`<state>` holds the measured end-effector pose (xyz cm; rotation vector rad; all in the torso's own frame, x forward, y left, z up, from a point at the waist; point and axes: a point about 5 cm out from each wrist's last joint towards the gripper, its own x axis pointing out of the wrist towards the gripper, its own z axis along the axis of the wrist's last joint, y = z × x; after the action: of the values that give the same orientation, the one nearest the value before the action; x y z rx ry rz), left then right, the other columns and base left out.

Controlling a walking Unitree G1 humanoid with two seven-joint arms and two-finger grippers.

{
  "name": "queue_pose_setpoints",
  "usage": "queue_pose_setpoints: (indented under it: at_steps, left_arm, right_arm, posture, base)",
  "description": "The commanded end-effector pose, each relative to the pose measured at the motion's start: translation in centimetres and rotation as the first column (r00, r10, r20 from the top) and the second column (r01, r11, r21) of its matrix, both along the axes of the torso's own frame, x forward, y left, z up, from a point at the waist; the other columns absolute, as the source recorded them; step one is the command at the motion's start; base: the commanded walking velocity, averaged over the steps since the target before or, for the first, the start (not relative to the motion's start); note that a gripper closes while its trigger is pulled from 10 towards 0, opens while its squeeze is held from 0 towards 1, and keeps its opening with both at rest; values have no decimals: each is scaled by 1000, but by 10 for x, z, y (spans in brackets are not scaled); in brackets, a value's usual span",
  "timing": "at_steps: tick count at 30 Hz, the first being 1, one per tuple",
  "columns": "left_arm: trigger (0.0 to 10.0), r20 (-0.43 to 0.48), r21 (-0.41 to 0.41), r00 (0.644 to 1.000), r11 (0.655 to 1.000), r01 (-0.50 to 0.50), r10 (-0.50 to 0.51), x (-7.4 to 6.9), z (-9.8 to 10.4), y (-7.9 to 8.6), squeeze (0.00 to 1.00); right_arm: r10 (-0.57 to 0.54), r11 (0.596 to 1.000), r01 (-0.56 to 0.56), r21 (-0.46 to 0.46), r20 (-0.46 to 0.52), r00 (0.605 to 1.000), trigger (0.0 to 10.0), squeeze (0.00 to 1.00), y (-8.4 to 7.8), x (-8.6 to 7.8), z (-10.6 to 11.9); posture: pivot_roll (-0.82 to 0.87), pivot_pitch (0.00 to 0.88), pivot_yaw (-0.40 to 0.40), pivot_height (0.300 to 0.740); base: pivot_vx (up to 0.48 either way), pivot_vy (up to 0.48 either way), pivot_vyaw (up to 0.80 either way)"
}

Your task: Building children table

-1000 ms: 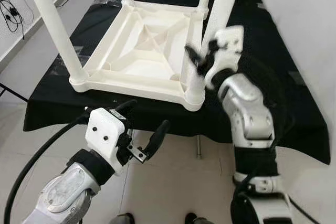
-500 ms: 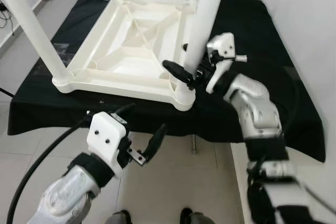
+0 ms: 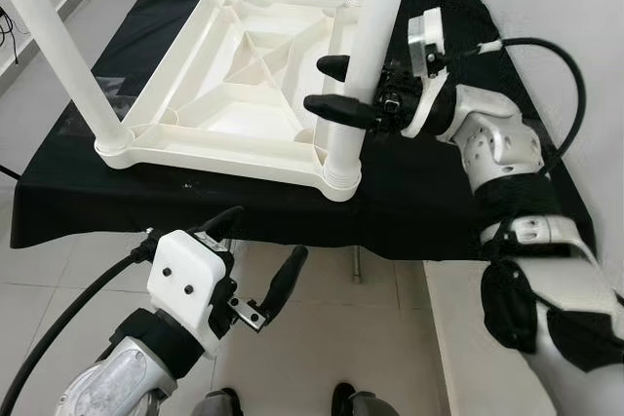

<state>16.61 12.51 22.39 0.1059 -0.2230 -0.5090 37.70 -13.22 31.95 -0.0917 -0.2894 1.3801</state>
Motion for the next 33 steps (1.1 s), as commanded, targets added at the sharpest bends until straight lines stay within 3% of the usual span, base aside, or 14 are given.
queue_pose_setpoints:
  at_steps: [1,10,13,14,15,17,18,19,21,28,29,30,31,33]
  left_arm:
    - [10000,-6,22,1000,1000,4,-3,-3,0,1,0]
    - [10000,-8,19,1000,1000,8,-8,-5,1,-1,0]
    - [10000,-5,14,1000,1000,9,-9,-5,2,-3,0]
    - [10000,-5,14,1000,1000,9,-9,-5,2,-3,0]
    - [10000,-6,12,1000,1000,6,-6,-4,1,-3,0]
    - [10000,-6,12,1000,1000,6,-6,-4,1,-3,0]
    - [10000,-6,12,1000,1000,3,-3,-3,1,-2,0]
    - [10000,-6,12,1000,1000,3,-3,-3,1,-2,0]
    - [10000,0,8,1000,1000,24,-24,2,2,-4,0]
    - [10000,20,6,999,999,41,-41,11,3,-6,0]
    - [10000,24,5,999,999,39,-39,12,3,-6,0]
    - [10000,24,5,999,999,39,-39,12,3,-6,0]
    - [10000,27,4,999,999,38,-38,13,3,-7,0]
    - [10000,29,3,999,999,39,-39,13,3,-8,0]
  right_arm:
    - [52,999,-52,-11,21,998,0,0,4,-2,1]
    - [75,992,-69,-110,44,996,0,0,0,-1,5]
    - [-240,952,252,-175,88,967,0,0,-2,10,-19]
    - [-240,952,252,-175,88,967,0,0,-2,10,-19]
    - [-478,855,485,-184,82,875,0,0,1,17,-37]
    - [-478,855,485,-184,82,875,0,0,1,17,-37]
    - [-691,708,691,-147,62,720,0,0,3,16,-51]
    - [-691,708,691,-147,62,720,0,0,3,16,-51]
    - [-827,562,819,-111,-55,560,0,0,30,-11,-75]
    - [-772,633,770,-80,-135,621,0,0,67,-14,-74]
    - [-771,633,772,-59,-140,621,6745,0,66,-13,-69]
    - [-771,633,772,-59,-140,621,6745,0,66,-13,-69]
    - [-777,624,780,-44,-131,615,10000,0,65,-14,-64]
    - [-772,627,779,-11,-141,619,10000,0,62,-15,-56]
  posture:
    - [221,281,-80,740]
    - [211,290,-79,740]
    - [177,278,-102,740]
    - [177,278,-102,740]
    - [175,277,-97,740]
    - [175,277,-97,740]
    - [163,276,-87,740]
    - [163,276,-87,740]
    - [146,255,-70,740]
    - [129,218,-78,740]
    - [130,216,-82,740]
    - [130,216,-82,740]
    - [130,216,-82,740]
    - [128,213,-83,740]
  base:
    - [0,0,0]
    - [0,0,0]
    - [0,0,0]
    - [0,0,0]
    - [0,0,0]
    - [0,0,0]
    - [0,0,0]
    - [0,0,0]
    - [0,0,0]
    - [0,0,0]
    - [0,0,0]
    - [0,0,0]
    - [0,0,0]
    - [0,0,0]
